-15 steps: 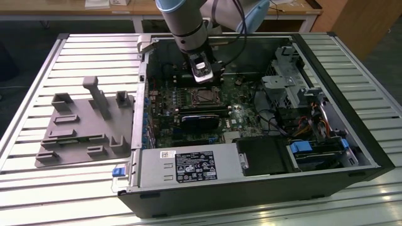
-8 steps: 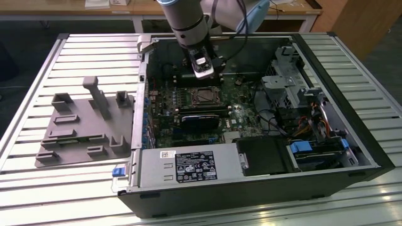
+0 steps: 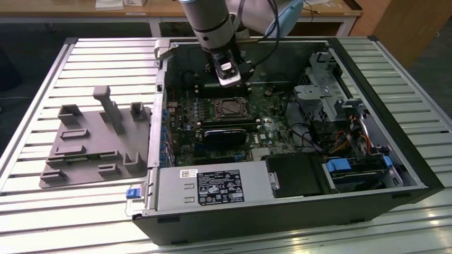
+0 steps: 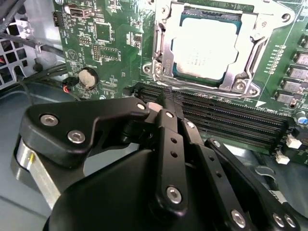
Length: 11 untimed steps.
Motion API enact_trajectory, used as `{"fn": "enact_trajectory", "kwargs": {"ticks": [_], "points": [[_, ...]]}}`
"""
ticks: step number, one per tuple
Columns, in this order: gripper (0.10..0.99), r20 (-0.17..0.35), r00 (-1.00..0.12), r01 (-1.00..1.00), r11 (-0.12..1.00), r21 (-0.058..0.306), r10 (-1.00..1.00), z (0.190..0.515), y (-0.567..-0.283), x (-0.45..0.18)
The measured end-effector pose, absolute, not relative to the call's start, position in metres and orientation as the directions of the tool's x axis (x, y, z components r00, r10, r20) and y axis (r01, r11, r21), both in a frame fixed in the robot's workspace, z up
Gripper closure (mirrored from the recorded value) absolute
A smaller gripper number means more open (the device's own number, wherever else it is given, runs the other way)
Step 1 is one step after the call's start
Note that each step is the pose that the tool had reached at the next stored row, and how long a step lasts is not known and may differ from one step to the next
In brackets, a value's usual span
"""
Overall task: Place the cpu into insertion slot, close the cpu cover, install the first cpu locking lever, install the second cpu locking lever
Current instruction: 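Install the first cpu locking lever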
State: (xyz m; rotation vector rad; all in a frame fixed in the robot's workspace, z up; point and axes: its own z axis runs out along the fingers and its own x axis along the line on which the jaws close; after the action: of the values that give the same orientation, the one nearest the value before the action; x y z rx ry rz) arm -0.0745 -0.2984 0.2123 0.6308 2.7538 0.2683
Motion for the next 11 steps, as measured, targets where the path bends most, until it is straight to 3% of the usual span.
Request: {"fn": "enact_trajectory", "kwargs": {"ticks": [3,11], "points": [[0.984,-0.246,-0.859,0.394,0.886,0.244,0.45,0.2122,-0.2984,-0.074],[0.984,-0.16,-0.879,0.417,0.887,0.196,0.449,0.2114,-0.2985,-0.07]]}}
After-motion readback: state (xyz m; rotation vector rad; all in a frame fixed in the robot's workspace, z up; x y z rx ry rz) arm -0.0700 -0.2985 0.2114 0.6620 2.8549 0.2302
